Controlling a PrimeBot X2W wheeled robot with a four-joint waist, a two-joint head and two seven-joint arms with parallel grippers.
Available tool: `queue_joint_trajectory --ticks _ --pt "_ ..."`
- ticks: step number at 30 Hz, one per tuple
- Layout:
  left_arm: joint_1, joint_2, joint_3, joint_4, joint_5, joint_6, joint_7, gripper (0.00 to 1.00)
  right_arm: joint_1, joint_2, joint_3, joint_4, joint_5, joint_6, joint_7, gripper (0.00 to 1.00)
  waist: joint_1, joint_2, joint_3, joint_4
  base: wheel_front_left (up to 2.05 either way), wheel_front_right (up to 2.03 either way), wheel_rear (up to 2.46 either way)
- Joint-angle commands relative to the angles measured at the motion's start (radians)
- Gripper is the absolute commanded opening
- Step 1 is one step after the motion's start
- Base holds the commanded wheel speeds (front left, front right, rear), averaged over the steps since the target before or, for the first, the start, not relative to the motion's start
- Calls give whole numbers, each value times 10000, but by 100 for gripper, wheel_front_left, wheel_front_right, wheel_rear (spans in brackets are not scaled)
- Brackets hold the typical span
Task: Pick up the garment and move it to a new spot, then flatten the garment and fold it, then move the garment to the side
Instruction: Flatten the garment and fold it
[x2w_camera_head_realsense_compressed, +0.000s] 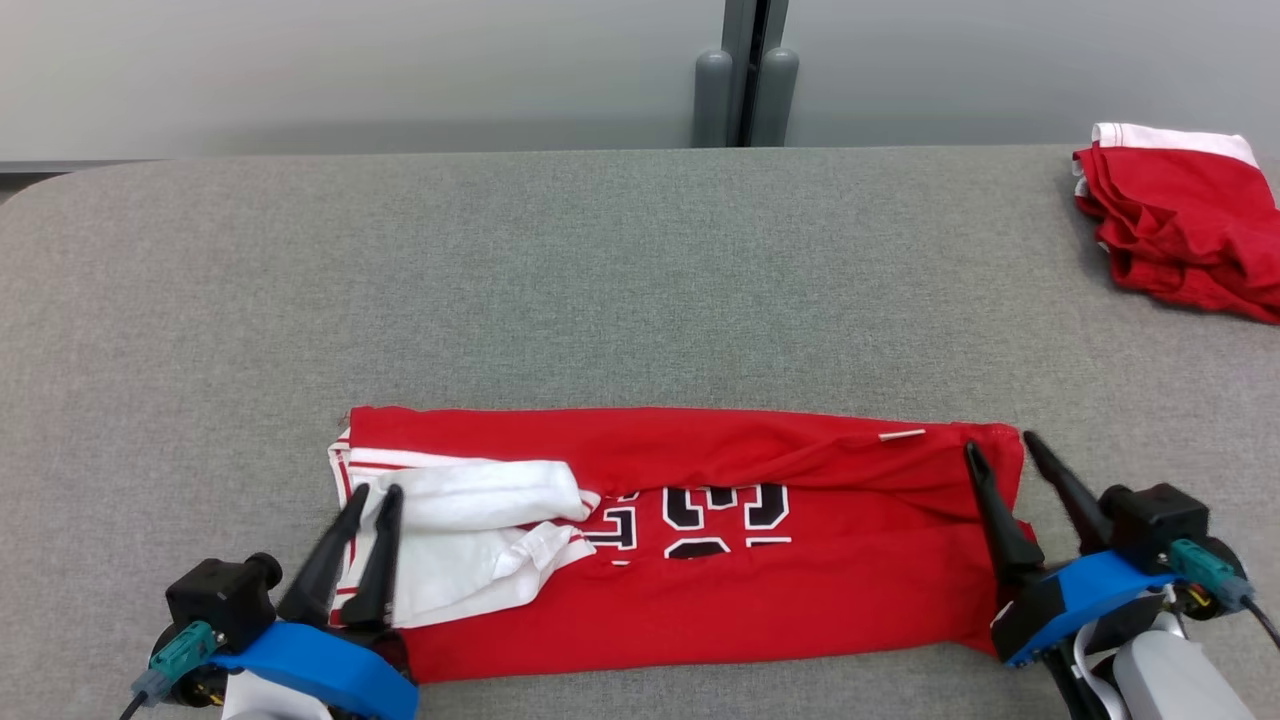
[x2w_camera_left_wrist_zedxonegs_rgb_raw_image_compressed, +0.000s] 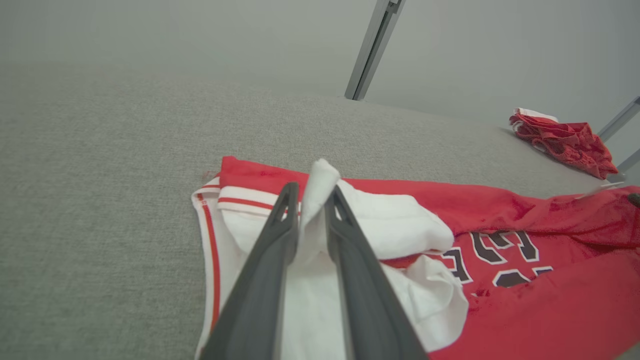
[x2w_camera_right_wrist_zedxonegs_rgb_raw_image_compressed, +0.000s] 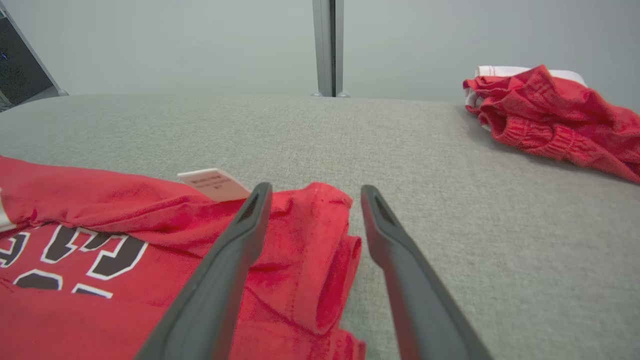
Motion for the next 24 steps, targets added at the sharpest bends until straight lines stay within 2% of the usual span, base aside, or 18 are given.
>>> queue_joint_trajectory --ticks 1,7,11,19,24 --pt "116 -112 189 -127 153 25 -39 100 117 28 -135 -225 -50 -1 -49 100 1 1 -12 -15 0 0 0" --pt "784 -965 2042 -976 1730 24 -41 100 595 25 -629 -1515 -102 0 -49 100 1 1 -70 -76 0 0 0" --pt "1168 -1727 3357 -1576 3045 -105 -39 100 463 -40 -812 -1819 25 0 -48 100 1 1 -105 -105 0 0 0" --pt "1534 -3160 5264 -2093 5058 -712 -41 100 -339 135 -1036 -387 303 0 485 100 1 1 -108 31 0 0 0" --pt "1663 -3609 5854 -1955 6059 -915 -40 100 -496 405 -1044 644 603 0 1032 100 1 1 -74 122 0 0 0"
